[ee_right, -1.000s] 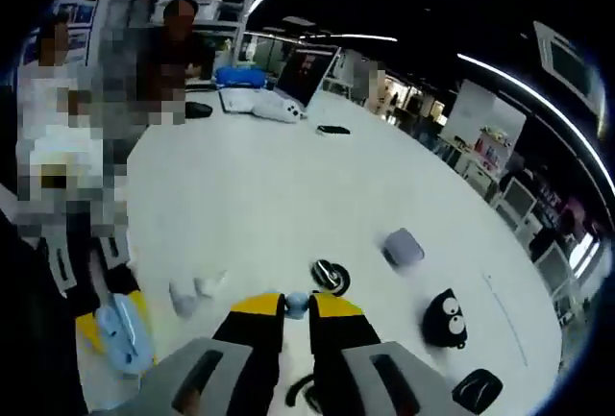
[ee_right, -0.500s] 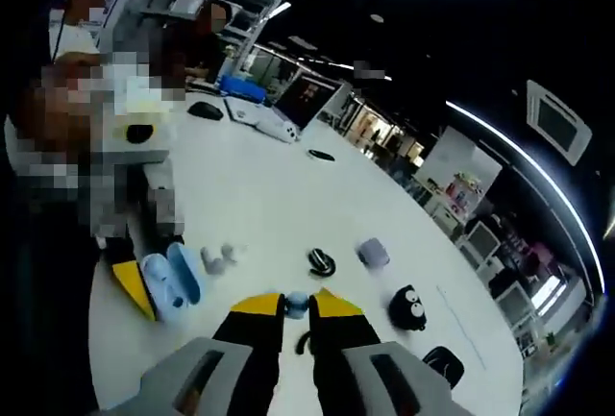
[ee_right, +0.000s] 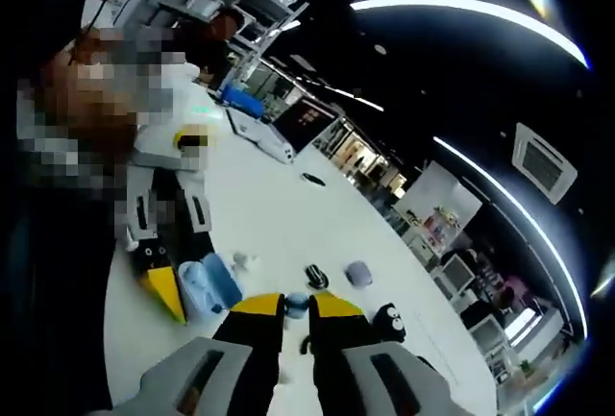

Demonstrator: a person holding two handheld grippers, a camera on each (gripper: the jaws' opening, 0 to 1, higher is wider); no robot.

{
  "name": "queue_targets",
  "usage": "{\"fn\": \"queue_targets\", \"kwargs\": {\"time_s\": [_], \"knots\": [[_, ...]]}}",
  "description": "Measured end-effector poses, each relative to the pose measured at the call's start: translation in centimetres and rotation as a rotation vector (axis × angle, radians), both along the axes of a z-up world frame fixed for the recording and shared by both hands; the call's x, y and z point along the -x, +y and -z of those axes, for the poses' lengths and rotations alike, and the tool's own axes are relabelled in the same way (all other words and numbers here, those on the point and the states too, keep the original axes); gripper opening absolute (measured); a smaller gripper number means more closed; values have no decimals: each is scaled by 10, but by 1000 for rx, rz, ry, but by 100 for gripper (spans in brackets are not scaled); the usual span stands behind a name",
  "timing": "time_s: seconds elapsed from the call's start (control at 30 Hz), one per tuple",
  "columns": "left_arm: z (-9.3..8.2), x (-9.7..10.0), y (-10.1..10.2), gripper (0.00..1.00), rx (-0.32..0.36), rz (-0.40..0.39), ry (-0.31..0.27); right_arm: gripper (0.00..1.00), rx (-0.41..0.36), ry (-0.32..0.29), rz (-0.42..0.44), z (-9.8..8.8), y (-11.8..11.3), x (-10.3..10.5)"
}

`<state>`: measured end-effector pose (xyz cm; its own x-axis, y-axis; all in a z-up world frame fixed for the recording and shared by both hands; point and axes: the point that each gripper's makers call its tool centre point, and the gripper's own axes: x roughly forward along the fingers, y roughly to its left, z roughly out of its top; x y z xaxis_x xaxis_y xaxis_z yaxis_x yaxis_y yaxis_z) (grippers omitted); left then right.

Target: Pick up the earbuds from the table and place the earbuds into the earbud case

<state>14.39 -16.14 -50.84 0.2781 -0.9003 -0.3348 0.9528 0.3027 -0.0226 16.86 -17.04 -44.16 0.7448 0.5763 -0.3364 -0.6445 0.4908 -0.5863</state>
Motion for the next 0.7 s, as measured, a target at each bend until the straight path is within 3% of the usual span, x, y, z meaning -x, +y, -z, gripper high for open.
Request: {"fn": "queue_targets", "kwargs": {"time_s": [0.17, 0.7], "knots": [[0, -1, 0, 19, -4, -8, -1, 10, 15, -40, -16, 1, 5, 6], [0, -1, -1, 19, -16, -21, -4, 10, 79, -84, -36, 12, 16, 22]]}}
